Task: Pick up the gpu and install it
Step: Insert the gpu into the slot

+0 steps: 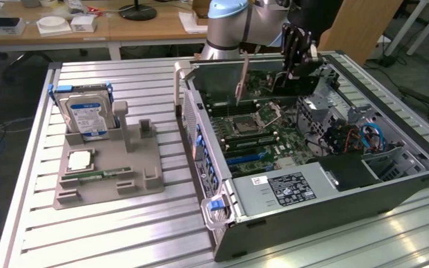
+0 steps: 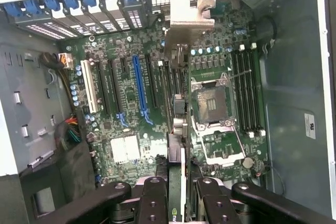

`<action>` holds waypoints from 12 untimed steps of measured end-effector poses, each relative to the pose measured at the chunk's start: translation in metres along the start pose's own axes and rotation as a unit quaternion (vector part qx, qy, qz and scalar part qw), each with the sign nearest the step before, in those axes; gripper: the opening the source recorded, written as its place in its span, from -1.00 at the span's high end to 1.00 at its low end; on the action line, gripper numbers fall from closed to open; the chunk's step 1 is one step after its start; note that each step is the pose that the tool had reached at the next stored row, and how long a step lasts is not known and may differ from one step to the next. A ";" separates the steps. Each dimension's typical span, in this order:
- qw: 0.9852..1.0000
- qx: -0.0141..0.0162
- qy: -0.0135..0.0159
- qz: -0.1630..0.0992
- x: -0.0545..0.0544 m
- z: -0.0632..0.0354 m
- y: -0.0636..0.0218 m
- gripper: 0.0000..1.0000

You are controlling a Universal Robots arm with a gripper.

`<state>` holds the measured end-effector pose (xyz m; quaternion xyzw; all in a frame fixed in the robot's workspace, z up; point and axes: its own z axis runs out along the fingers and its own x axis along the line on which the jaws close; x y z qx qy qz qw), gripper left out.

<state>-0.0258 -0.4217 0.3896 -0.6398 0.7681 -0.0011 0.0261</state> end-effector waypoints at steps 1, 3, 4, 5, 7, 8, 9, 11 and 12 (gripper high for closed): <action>1.000 0.000 0.000 -0.001 0.001 0.0003 0.0004 0.47; 1.000 0.000 0.000 -0.002 0.004 0.0014 0.0004 0.47; 1.000 0.000 0.000 -0.002 0.006 0.0018 0.0004 0.47; 1.000 0.000 0.000 -0.003 0.008 0.0021 0.0004 0.47; 1.000 0.000 0.000 -0.004 0.012 0.0029 0.0002 0.47; 1.000 0.001 0.000 -0.005 0.014 0.0033 0.0002 0.47; 1.000 0.001 0.000 -0.005 0.016 0.0038 0.0004 0.47; 1.000 0.001 0.000 -0.006 0.018 0.0047 0.0008 0.47; 1.000 0.002 -0.001 -0.006 0.018 0.0053 0.0017 0.47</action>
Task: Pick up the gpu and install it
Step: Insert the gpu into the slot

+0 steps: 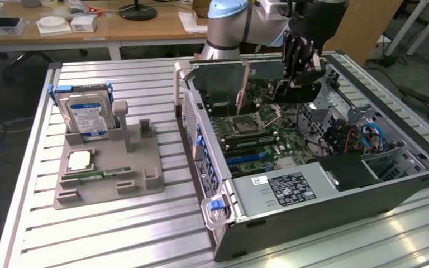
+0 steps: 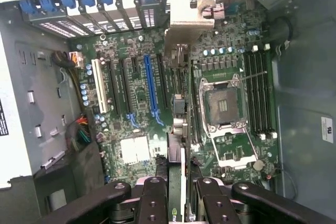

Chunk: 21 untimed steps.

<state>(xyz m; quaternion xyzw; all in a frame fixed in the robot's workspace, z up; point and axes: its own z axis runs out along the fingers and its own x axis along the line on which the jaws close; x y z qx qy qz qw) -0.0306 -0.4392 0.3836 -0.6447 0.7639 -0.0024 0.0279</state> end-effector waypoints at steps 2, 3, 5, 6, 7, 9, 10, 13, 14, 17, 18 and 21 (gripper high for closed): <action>1.000 0.003 0.000 0.000 0.001 0.0006 0.0031 0.47; 1.000 0.004 -0.001 0.000 0.002 0.0009 0.0044 0.47; 1.000 0.005 -0.001 -0.001 0.003 0.0015 0.0058 0.47; 1.000 0.006 -0.001 -0.002 0.003 0.0019 0.0063 0.47; 1.000 0.006 -0.001 -0.002 0.003 0.0023 0.0066 0.47; 1.000 0.006 -0.001 -0.002 0.003 0.0037 0.0071 0.47; 1.000 0.006 0.000 -0.002 0.003 0.0047 0.0072 0.47; 1.000 0.007 0.003 -0.002 0.004 0.0084 0.0074 0.47; 1.000 0.007 0.005 -0.002 0.004 0.0097 0.0075 0.47; 1.000 0.005 0.006 -0.002 0.004 0.0136 0.0077 0.47; 1.000 0.004 0.006 -0.002 0.004 0.0148 0.0077 0.47; 1.000 0.000 0.007 -0.002 0.005 0.0181 0.0077 0.47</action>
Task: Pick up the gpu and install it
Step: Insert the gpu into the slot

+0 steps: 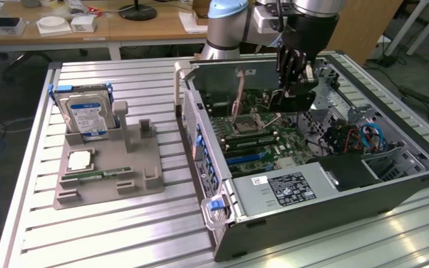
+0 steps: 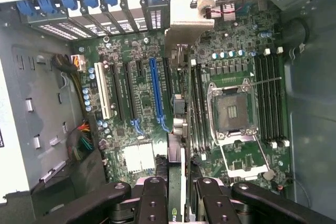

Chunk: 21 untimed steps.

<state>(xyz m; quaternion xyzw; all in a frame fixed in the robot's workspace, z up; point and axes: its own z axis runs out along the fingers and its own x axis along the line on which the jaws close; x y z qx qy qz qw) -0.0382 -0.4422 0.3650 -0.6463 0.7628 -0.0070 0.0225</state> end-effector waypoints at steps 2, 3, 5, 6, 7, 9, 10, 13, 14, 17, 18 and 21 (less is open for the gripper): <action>1.000 -0.004 0.001 0.000 0.001 0.0021 -0.0001 0.47; 1.000 -0.005 0.001 0.000 0.001 0.0032 -0.0001 0.47; 1.000 -0.008 0.002 -0.003 0.002 0.0054 0.0000 0.47; 1.000 -0.009 0.003 -0.006 0.002 0.0065 0.0000 0.47; 1.000 -0.010 0.003 -0.010 0.002 0.0073 0.0000 0.47; 1.000 -0.011 0.003 -0.024 0.002 0.0084 0.0001 0.47; 0.999 -0.012 0.003 -0.031 0.002 0.0088 0.0001 0.47; 0.999 -0.012 0.003 -0.040 0.002 0.0113 0.0002 0.47; 0.999 -0.012 0.003 -0.040 0.002 0.0124 0.0004 0.47; 0.999 -0.012 0.003 -0.040 0.002 0.0146 0.0005 0.47; 0.999 -0.012 0.003 -0.040 0.002 0.0149 0.0006 0.47; 0.999 -0.012 0.003 -0.040 0.002 0.0177 0.0007 0.47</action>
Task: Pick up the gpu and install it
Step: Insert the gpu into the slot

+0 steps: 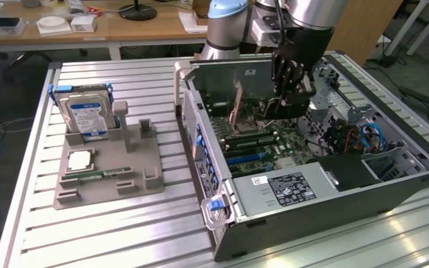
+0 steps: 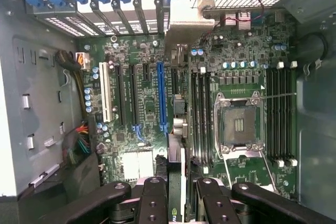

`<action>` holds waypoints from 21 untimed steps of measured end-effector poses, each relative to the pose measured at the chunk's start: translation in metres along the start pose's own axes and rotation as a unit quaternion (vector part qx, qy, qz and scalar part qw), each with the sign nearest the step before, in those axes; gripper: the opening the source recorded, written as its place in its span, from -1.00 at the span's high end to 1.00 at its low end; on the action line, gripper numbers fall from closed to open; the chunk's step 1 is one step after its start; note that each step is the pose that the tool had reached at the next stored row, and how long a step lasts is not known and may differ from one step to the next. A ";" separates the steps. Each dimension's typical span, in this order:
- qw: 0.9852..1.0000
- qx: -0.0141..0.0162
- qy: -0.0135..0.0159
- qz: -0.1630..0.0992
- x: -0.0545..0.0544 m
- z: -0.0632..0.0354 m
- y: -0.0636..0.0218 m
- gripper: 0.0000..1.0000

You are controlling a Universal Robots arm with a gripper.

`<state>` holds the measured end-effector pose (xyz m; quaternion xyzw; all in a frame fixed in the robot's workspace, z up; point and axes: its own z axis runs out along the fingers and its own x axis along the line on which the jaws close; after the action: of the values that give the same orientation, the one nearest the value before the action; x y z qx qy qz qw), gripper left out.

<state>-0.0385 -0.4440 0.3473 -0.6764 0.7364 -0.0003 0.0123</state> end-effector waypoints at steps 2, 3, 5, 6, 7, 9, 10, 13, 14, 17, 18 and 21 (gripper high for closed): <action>1.000 0.000 0.000 0.000 0.000 0.0011 0.0001 0.47; 1.000 0.000 0.000 0.000 0.000 0.0013 0.0001 0.47; 1.000 0.000 0.000 0.000 0.000 0.0030 0.0001 0.47; 1.000 0.000 0.000 0.000 0.000 0.0035 0.0001 0.47; 1.000 -0.001 0.000 0.000 0.000 0.0037 0.0002 0.47; 1.000 -0.001 0.000 0.000 0.000 0.0043 0.0001 0.47; 1.000 -0.001 0.000 0.000 0.000 0.0047 0.0001 0.47; 1.000 -0.001 0.000 0.000 0.000 0.0056 0.0001 0.47; 1.000 -0.001 0.000 0.000 0.000 0.0061 0.0002 0.47; 1.000 -0.003 0.001 0.000 0.000 0.0076 0.0002 0.47; 1.000 -0.003 0.001 0.000 0.000 0.0082 0.0002 0.47; 1.000 -0.004 0.002 0.000 0.000 0.0094 0.0003 0.47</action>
<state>-0.0386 -0.4440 0.3379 -0.6764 0.7365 0.0010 0.0082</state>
